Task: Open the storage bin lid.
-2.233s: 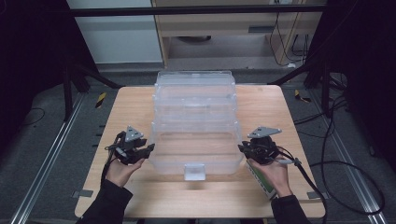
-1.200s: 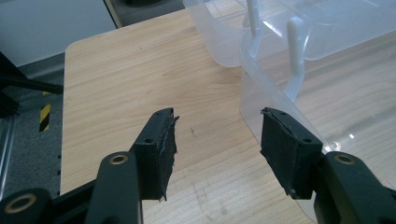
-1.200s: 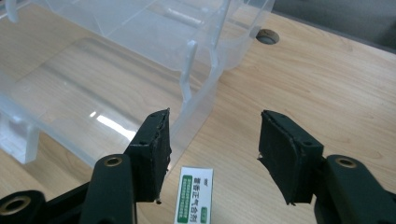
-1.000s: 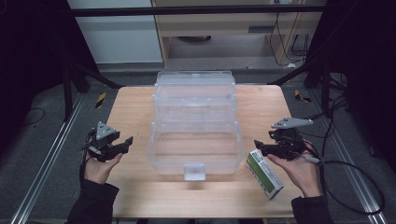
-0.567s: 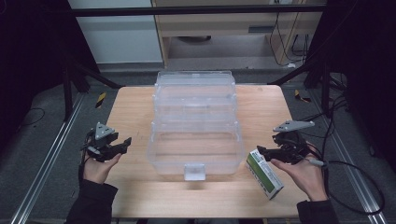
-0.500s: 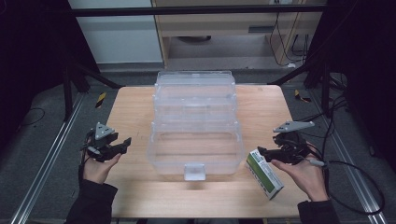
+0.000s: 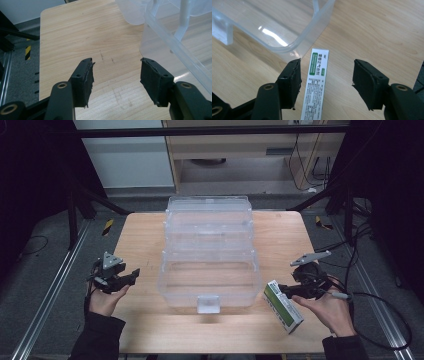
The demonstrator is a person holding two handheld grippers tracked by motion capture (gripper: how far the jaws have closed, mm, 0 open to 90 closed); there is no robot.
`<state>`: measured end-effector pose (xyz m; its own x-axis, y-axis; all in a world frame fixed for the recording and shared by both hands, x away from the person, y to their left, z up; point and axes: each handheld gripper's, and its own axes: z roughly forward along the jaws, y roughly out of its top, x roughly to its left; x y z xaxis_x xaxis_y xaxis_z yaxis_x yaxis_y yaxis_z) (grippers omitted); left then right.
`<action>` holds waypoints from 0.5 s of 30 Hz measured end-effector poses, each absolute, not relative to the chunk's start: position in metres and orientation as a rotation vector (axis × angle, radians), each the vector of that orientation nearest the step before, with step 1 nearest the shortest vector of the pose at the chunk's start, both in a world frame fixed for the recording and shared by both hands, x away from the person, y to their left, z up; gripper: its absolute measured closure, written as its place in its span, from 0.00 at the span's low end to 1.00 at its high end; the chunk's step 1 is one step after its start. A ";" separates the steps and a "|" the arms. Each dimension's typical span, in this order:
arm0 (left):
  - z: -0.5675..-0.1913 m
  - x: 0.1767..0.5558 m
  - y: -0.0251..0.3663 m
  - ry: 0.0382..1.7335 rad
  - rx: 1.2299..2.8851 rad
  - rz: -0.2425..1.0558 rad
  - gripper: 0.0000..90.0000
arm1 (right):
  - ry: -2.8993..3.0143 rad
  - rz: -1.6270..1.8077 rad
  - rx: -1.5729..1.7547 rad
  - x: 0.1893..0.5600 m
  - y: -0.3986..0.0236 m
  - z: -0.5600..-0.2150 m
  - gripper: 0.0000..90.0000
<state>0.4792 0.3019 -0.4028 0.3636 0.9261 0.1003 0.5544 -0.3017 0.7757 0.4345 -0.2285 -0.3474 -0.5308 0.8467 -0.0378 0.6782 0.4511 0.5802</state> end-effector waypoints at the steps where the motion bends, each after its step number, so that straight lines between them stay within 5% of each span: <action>1: -0.403 0.479 0.302 1.280 1.979 0.731 0.48 | 2.392 0.730 1.305 0.434 -0.229 -0.348 0.46; 15: -0.405 0.481 0.300 1.281 1.994 0.725 0.47 | 2.490 0.612 1.334 0.429 -0.228 -0.360 0.49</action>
